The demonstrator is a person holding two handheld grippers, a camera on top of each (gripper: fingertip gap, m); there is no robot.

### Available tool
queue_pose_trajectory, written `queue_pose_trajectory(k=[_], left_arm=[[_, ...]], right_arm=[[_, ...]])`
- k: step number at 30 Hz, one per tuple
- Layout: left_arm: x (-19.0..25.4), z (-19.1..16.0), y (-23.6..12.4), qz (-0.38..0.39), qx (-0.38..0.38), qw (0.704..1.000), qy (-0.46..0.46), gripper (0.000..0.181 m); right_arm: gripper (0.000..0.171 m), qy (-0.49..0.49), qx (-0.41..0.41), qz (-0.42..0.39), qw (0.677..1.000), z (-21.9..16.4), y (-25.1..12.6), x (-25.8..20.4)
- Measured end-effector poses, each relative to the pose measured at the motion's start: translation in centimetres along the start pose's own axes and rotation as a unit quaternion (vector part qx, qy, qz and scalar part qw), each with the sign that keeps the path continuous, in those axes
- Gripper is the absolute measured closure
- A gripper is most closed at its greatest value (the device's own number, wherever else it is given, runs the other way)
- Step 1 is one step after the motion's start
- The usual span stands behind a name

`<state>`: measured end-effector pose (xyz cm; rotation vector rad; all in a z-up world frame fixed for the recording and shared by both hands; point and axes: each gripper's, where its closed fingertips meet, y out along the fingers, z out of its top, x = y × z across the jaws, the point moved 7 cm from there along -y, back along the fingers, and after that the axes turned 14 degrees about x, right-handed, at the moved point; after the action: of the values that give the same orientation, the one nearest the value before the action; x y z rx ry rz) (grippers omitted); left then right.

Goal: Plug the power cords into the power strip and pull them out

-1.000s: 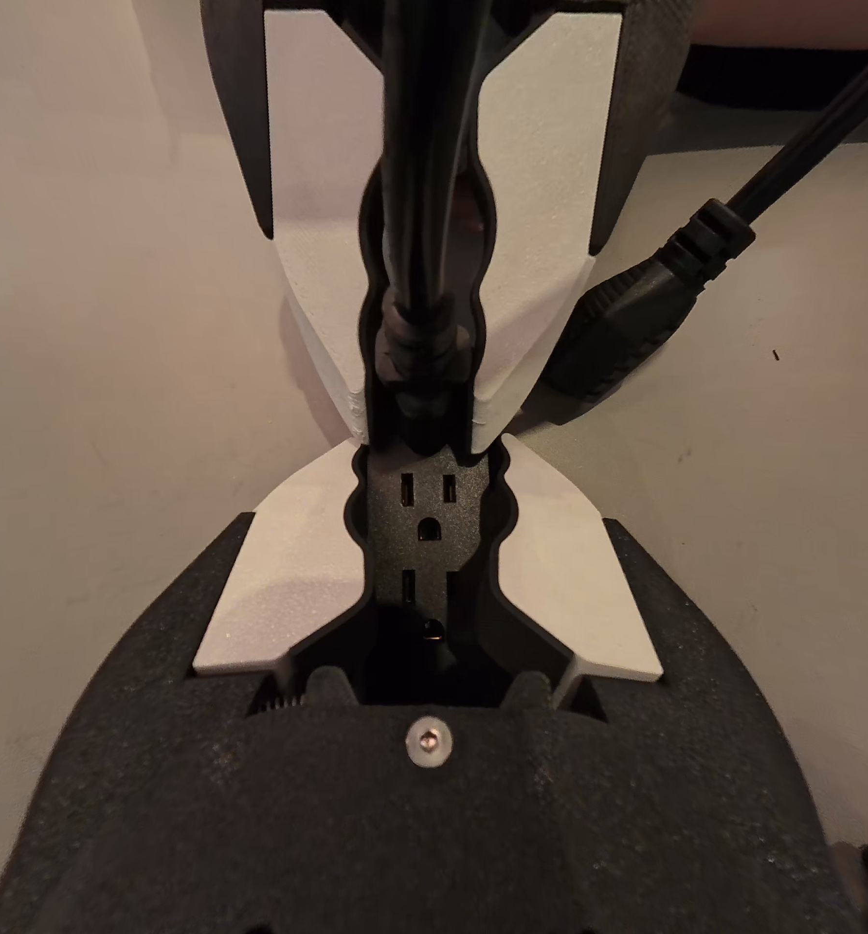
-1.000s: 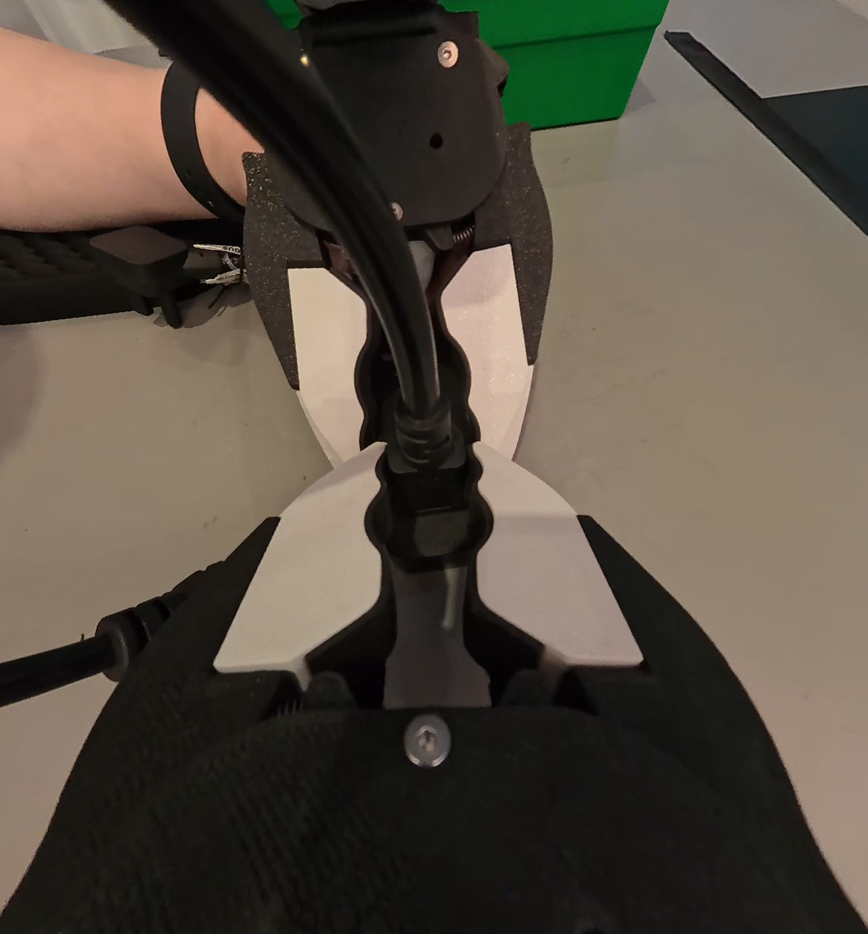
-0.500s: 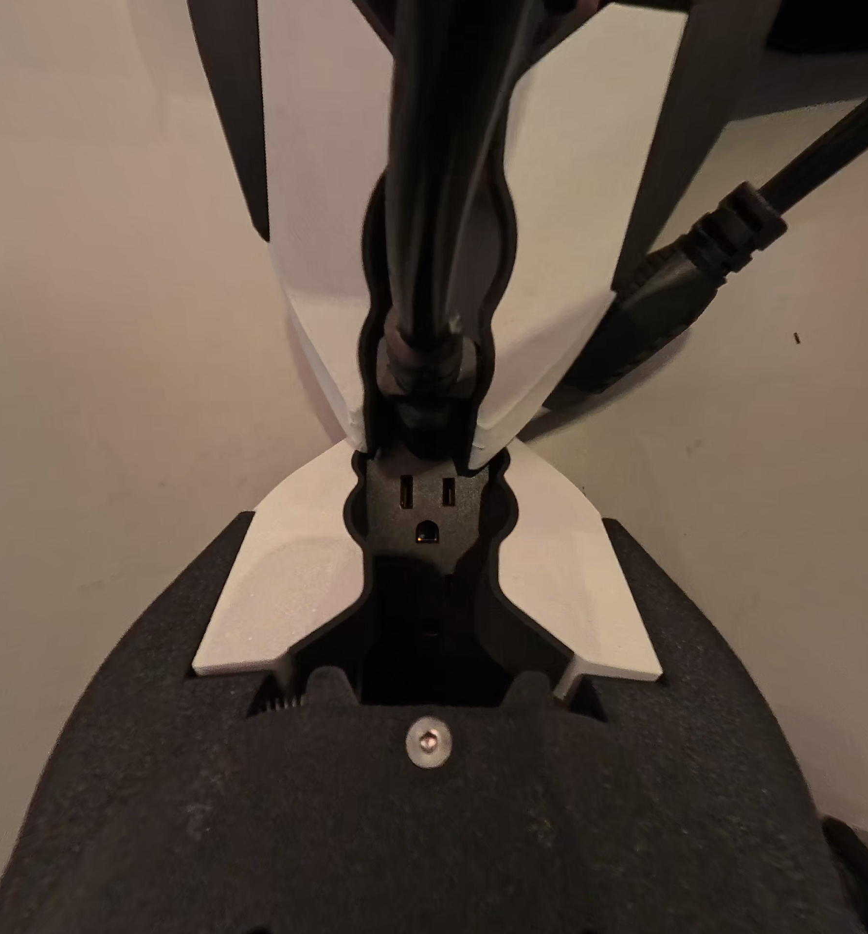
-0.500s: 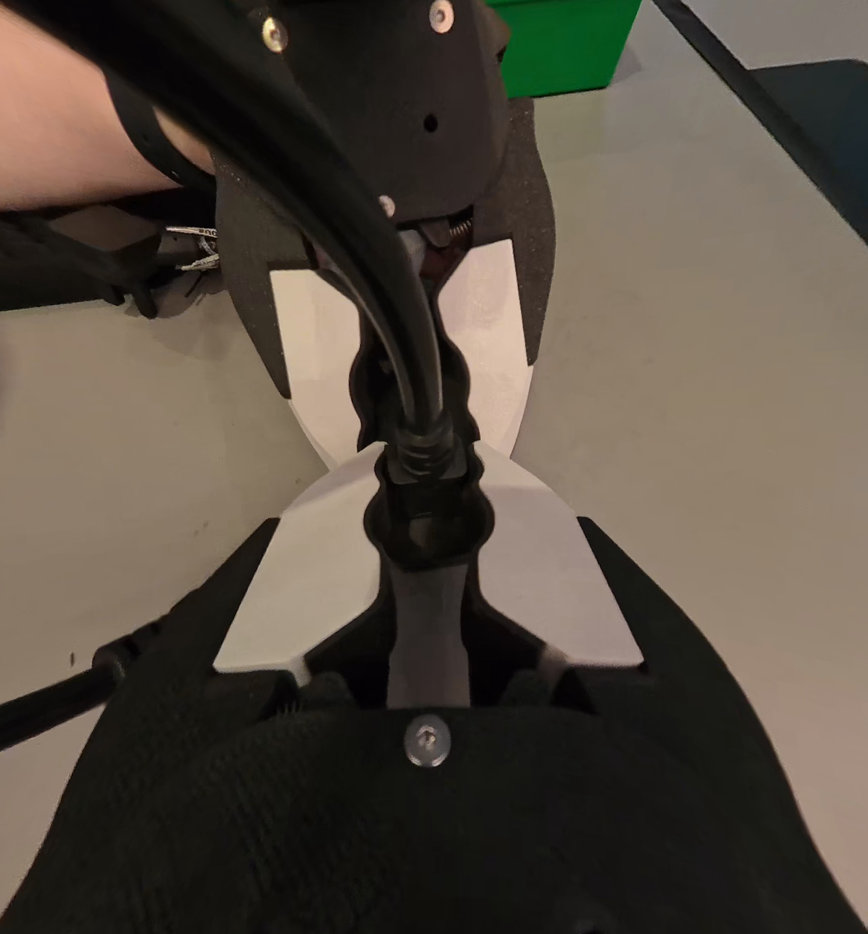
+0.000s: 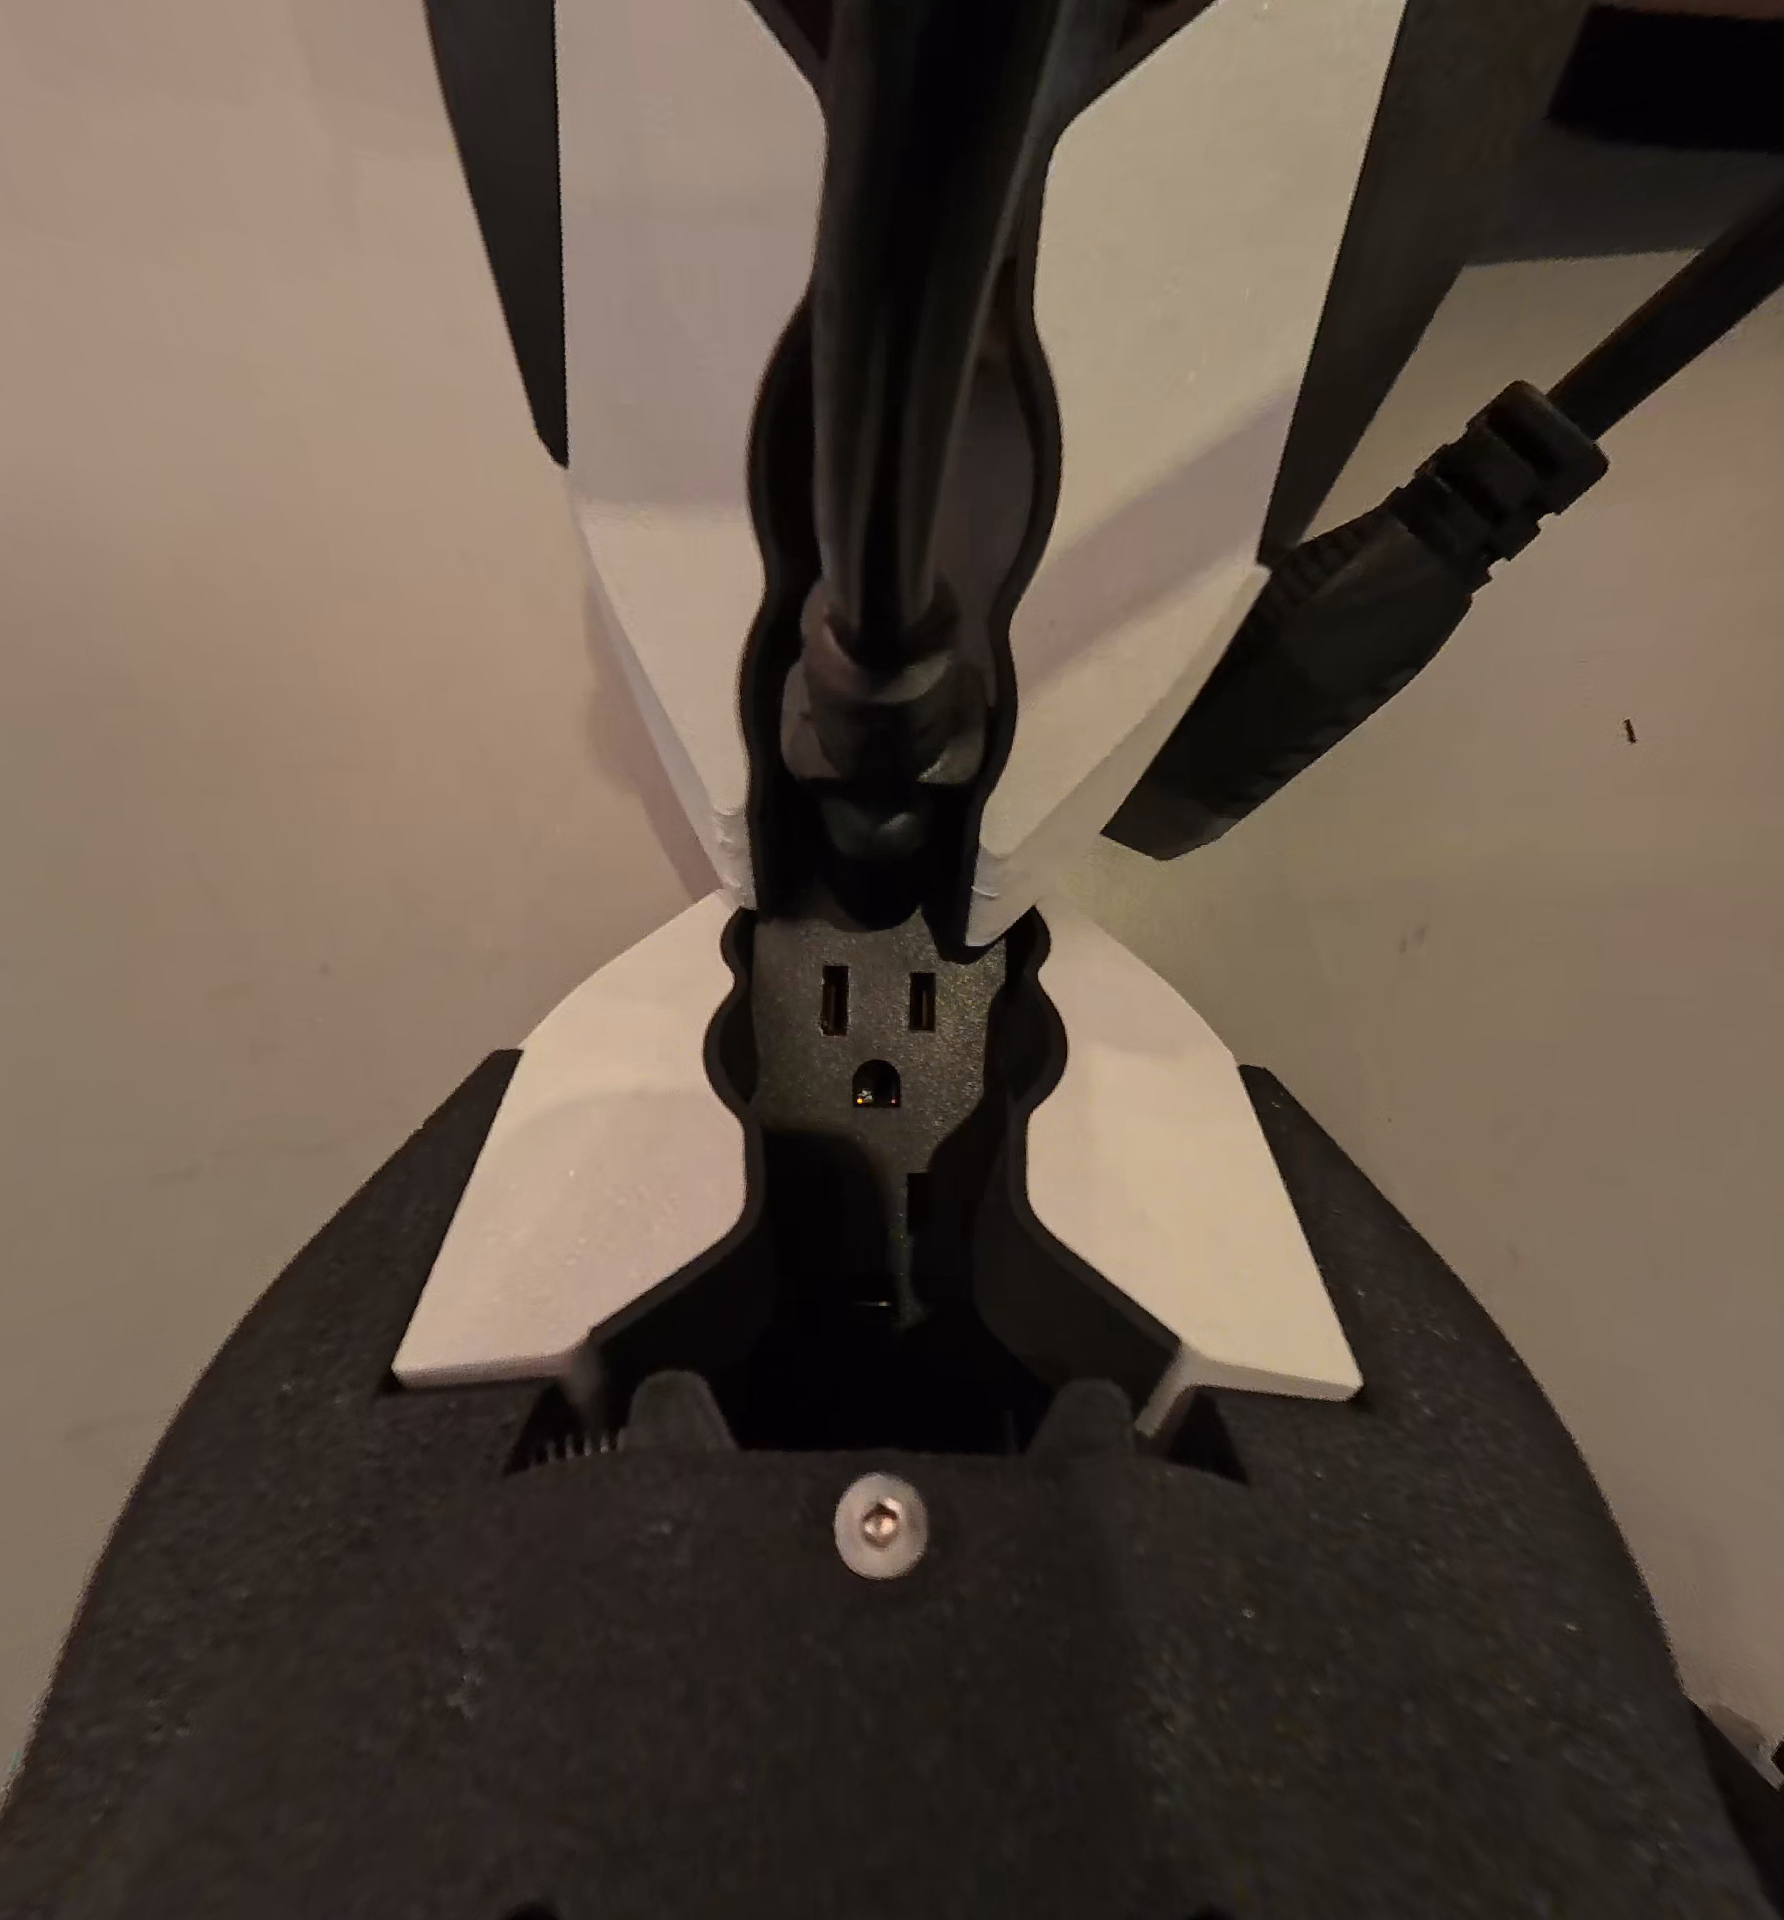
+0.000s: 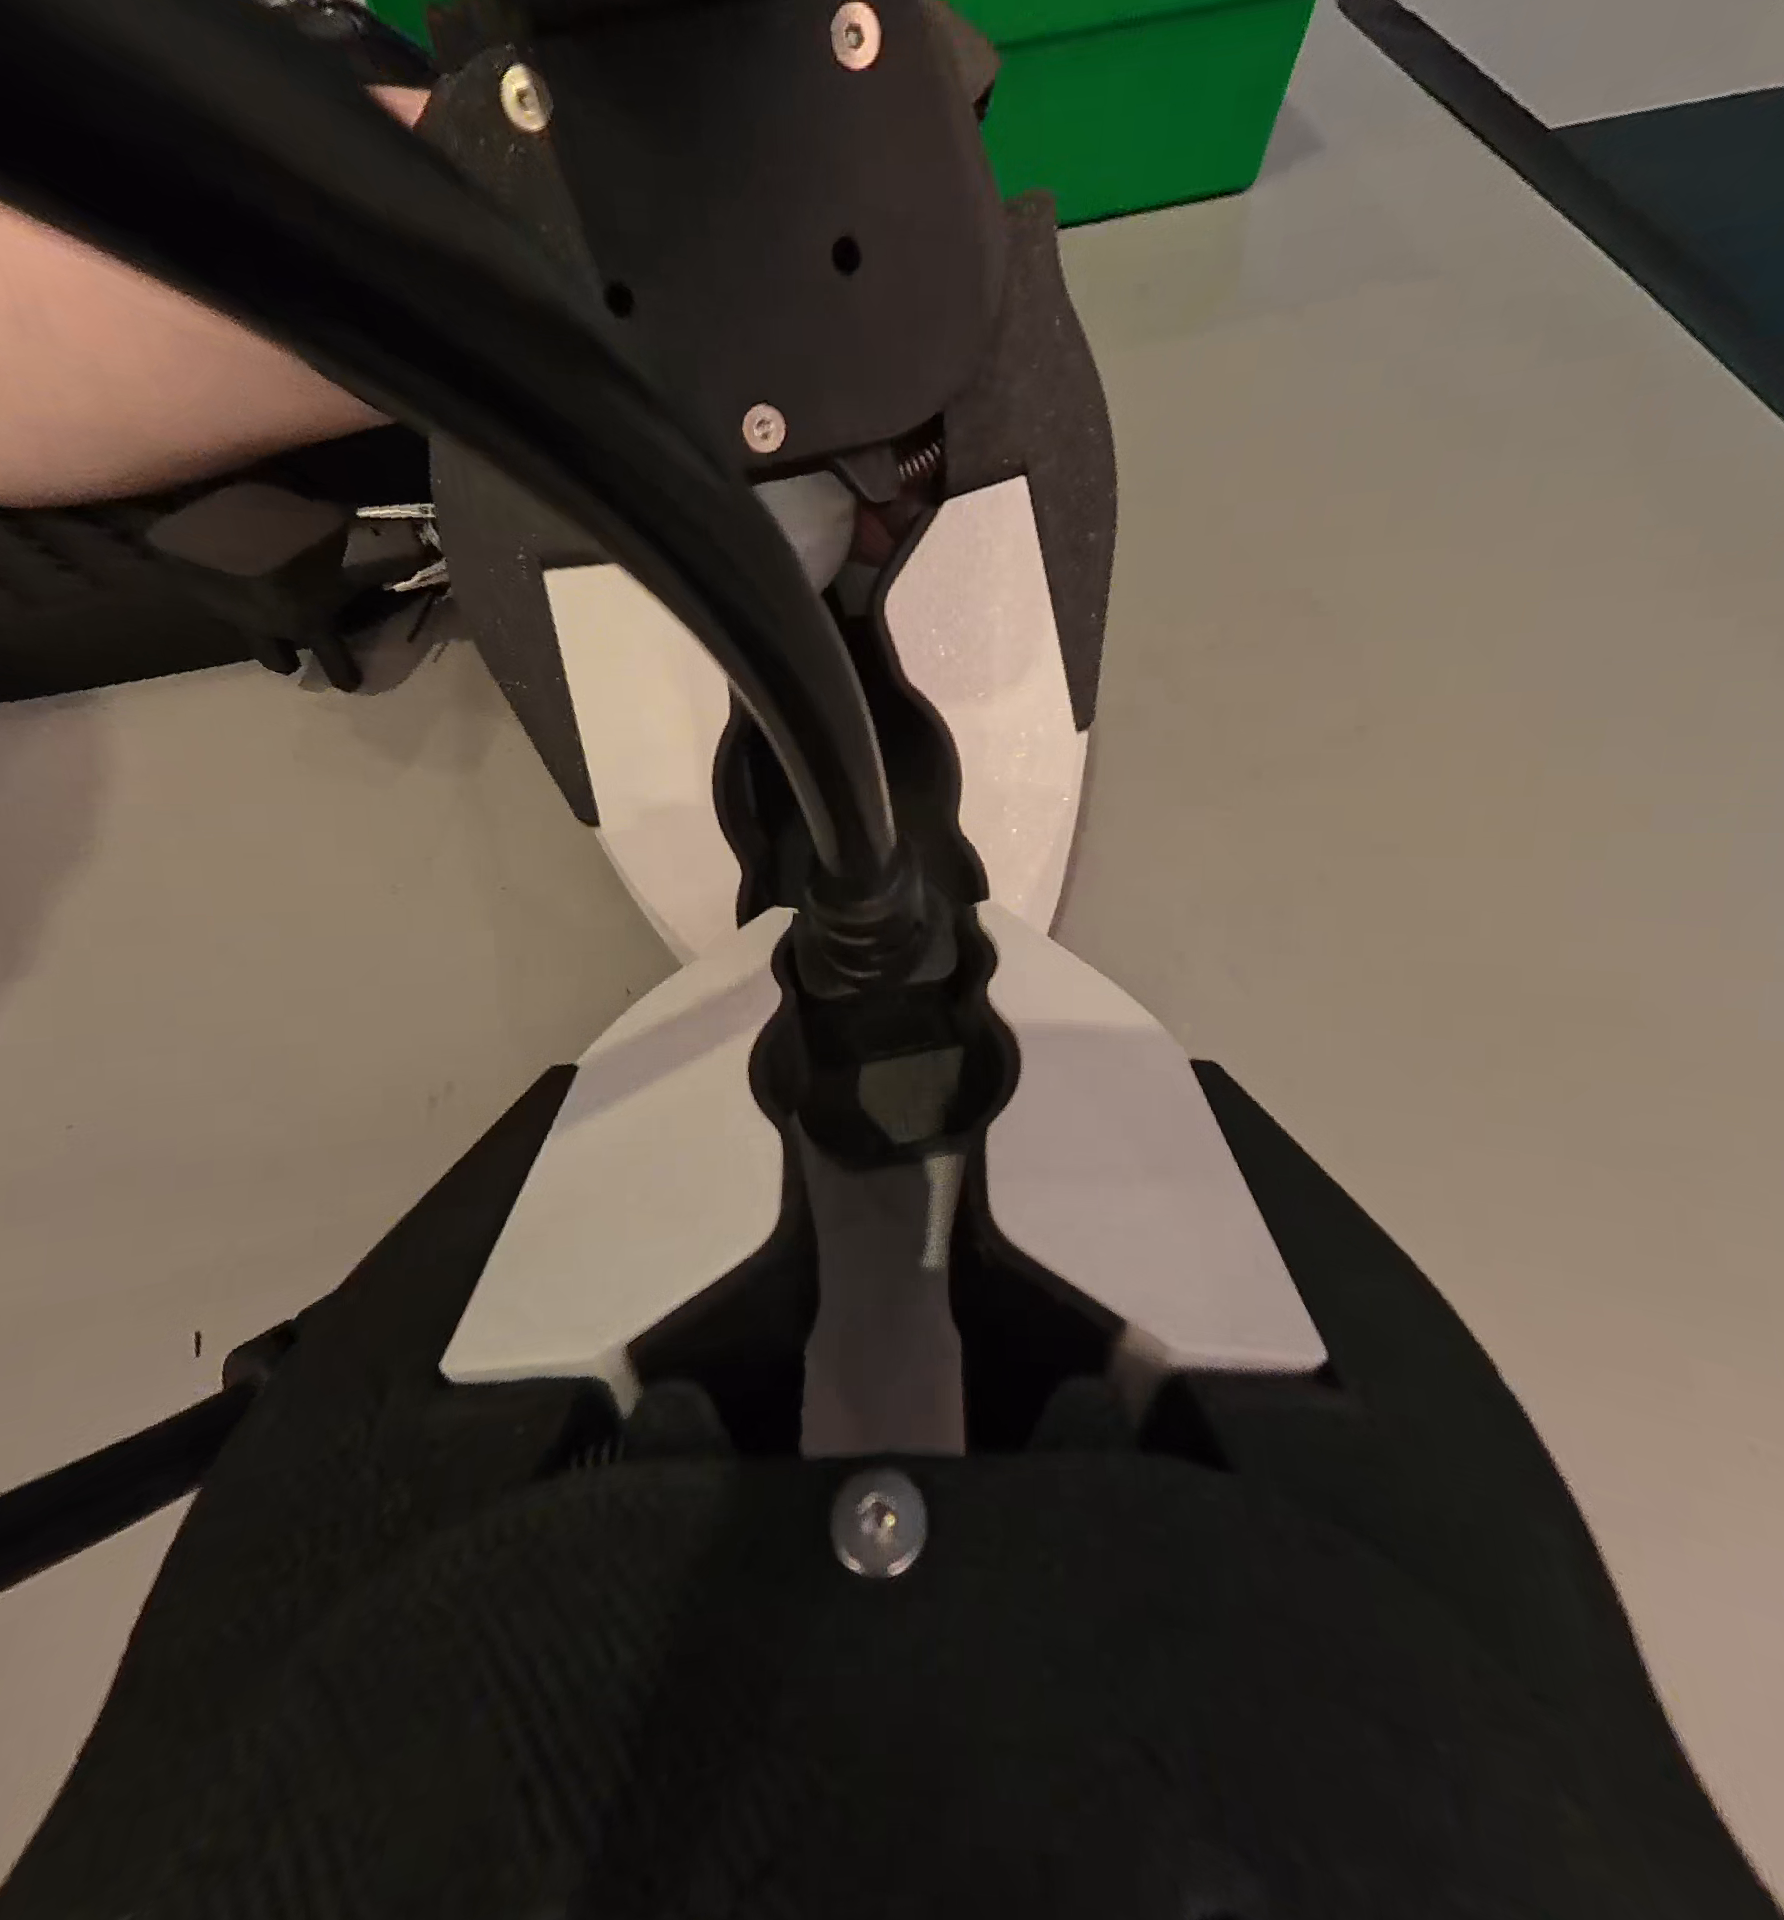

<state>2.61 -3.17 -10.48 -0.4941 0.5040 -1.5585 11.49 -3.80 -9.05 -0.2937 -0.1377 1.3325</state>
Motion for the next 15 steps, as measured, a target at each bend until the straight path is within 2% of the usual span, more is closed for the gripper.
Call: queue_pose_trajectory(k=[4,10,15], left_arm=[[-0.08,0.11,-0.24,0.015,-0.031,0.999,0.004,0.135],[0.04,-0.22,-0.22,0.01,0.003,1.0,-0.003,0.135],[0.26,-0.15,-0.16,0.003,0.001,1.0,0.002,0.135]], right_arm=[[0.146,-0.024,-0.014,-0.02,0.999,0.63,0.69,-0.26],[0.146,-0.019,-0.008,-0.015,1.0,0.43,0.57,-0.29],[0.145,-0.012,-0.005,0.002,1.0,0.08,0.21,-0.3]])
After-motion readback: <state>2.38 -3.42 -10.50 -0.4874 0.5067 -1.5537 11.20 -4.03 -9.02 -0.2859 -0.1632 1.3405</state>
